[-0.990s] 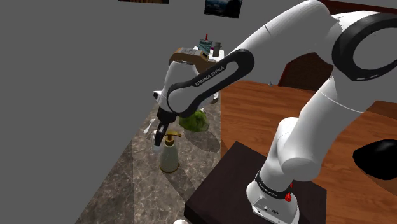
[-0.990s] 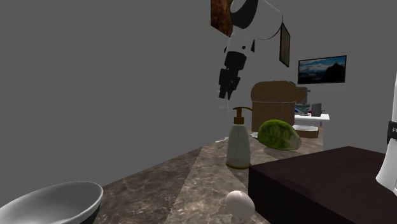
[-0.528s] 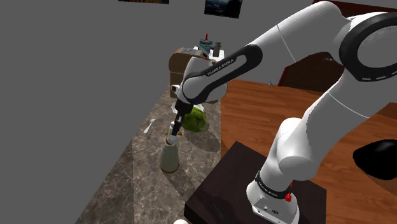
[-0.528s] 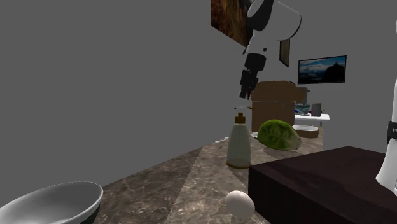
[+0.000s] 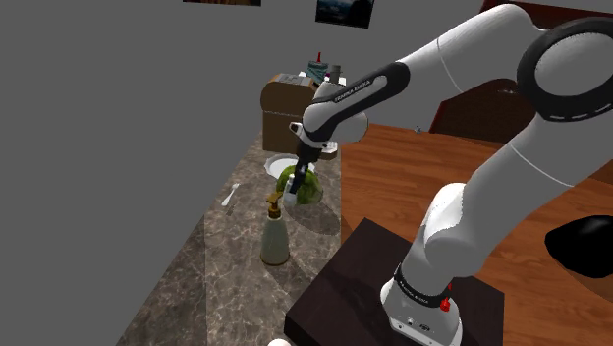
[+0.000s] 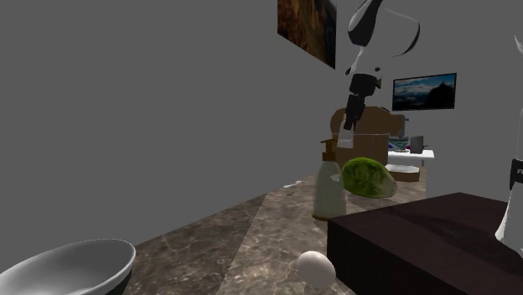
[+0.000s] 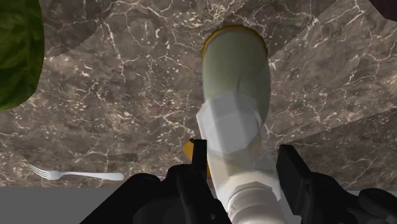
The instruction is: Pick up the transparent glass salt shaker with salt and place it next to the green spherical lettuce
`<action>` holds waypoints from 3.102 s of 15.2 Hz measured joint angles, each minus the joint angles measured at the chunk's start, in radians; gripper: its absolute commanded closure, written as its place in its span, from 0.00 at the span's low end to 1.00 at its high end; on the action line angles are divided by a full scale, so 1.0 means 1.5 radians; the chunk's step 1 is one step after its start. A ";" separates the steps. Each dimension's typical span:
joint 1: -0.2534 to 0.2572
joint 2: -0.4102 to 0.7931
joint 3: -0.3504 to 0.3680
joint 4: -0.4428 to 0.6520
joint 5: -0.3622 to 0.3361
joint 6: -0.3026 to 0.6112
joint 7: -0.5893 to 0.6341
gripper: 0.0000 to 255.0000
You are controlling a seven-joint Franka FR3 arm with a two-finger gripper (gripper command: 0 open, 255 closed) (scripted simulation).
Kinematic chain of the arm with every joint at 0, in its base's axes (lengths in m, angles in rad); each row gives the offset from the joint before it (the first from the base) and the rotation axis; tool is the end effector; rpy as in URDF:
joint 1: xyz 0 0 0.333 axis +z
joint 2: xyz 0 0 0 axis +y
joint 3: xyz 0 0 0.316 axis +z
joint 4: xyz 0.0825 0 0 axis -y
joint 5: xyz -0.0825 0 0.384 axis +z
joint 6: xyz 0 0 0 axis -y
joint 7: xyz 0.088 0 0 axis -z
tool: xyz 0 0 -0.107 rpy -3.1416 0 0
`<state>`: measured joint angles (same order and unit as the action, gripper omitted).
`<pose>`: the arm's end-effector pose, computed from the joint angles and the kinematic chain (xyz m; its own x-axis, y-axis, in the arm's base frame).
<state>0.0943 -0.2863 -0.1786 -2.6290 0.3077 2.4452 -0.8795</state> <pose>0.4199 -0.0331 0.3515 0.8238 0.5127 0.2417 0.5499 -0.8263 -0.1214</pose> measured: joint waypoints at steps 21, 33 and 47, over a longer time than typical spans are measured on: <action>-0.146 0.185 -0.245 0.236 0.017 -0.162 -0.379 1.00; -0.175 0.305 -0.253 0.271 0.110 -0.126 -0.493 1.00; -0.203 0.414 -0.213 0.267 0.221 -0.049 -0.588 1.00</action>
<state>-0.2101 0.3352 -0.4982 -2.2287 0.6390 2.3711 -1.7618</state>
